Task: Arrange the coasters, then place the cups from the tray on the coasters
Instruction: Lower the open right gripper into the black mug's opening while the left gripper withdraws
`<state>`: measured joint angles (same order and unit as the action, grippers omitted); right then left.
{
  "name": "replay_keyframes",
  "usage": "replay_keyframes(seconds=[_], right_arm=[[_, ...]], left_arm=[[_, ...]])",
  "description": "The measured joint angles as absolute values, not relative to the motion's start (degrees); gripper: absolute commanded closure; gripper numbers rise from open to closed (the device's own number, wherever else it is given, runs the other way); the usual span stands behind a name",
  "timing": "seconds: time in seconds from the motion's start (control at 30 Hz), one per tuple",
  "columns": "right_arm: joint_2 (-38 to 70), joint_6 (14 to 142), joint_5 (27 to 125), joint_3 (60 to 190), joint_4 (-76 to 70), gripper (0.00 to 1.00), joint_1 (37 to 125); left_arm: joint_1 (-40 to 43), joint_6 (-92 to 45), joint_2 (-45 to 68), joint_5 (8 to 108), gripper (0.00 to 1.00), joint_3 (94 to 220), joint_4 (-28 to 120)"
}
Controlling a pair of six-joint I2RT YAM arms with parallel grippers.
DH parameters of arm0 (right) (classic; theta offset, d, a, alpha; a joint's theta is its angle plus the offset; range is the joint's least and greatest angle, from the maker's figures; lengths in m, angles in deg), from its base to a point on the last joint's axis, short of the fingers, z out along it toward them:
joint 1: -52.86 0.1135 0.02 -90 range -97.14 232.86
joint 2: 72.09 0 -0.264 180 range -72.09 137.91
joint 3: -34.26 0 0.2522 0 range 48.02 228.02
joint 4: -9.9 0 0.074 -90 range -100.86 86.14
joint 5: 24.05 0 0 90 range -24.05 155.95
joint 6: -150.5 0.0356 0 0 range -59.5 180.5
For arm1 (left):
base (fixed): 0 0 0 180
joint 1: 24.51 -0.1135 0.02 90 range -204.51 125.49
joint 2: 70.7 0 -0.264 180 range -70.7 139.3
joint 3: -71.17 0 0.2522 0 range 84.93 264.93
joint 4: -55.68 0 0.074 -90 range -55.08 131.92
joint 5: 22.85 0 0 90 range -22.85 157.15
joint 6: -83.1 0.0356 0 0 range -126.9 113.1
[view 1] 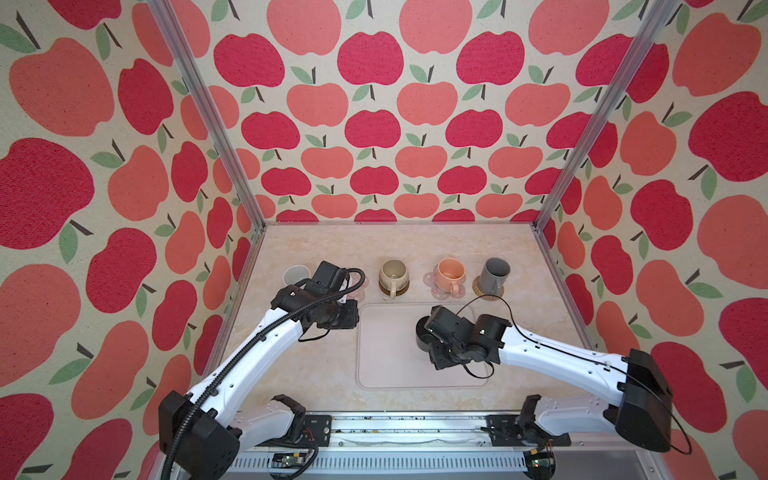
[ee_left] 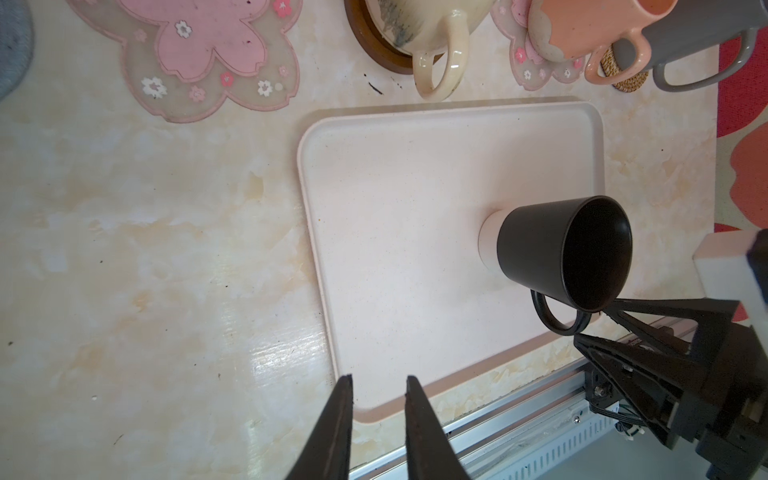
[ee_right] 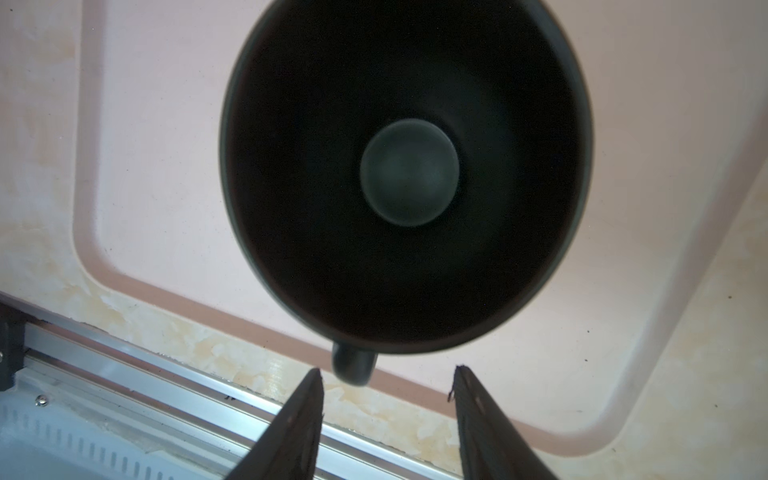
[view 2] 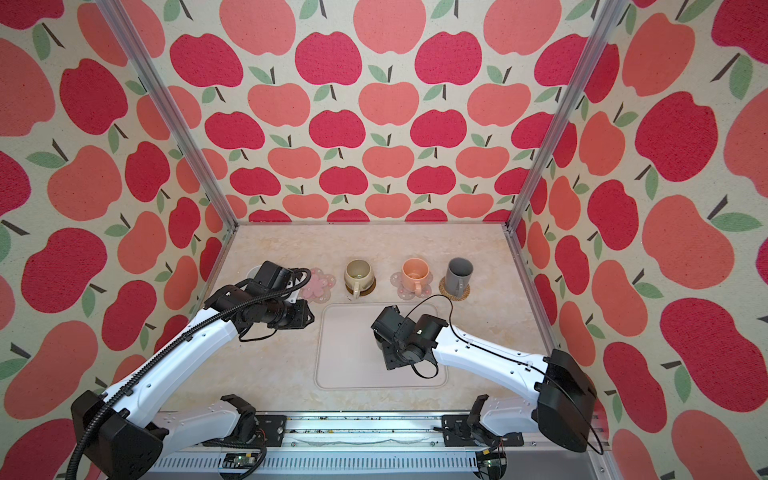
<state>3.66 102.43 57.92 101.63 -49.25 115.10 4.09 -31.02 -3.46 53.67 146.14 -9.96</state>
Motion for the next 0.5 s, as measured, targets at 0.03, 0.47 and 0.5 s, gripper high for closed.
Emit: replay_keyframes(seconds=[0.03, 0.47, 0.5], right_arm=[[4.2, 102.4, 57.9, 101.8, -49.1, 0.49, 115.1], [5.6, 102.5, 54.4, 102.2, -50.9, 0.62, 115.1], [5.6, 102.5, 54.2, 102.2, -51.0, 0.62, 115.1]], left_arm=[[4.0, -31.0, -3.6, 53.7, 0.75, 146.0, -10.0], [3.2, -31.0, -4.7, 53.6, 0.75, 145.8, -10.2], [3.2, -31.0, -4.7, 53.6, 0.75, 145.8, -10.2]])
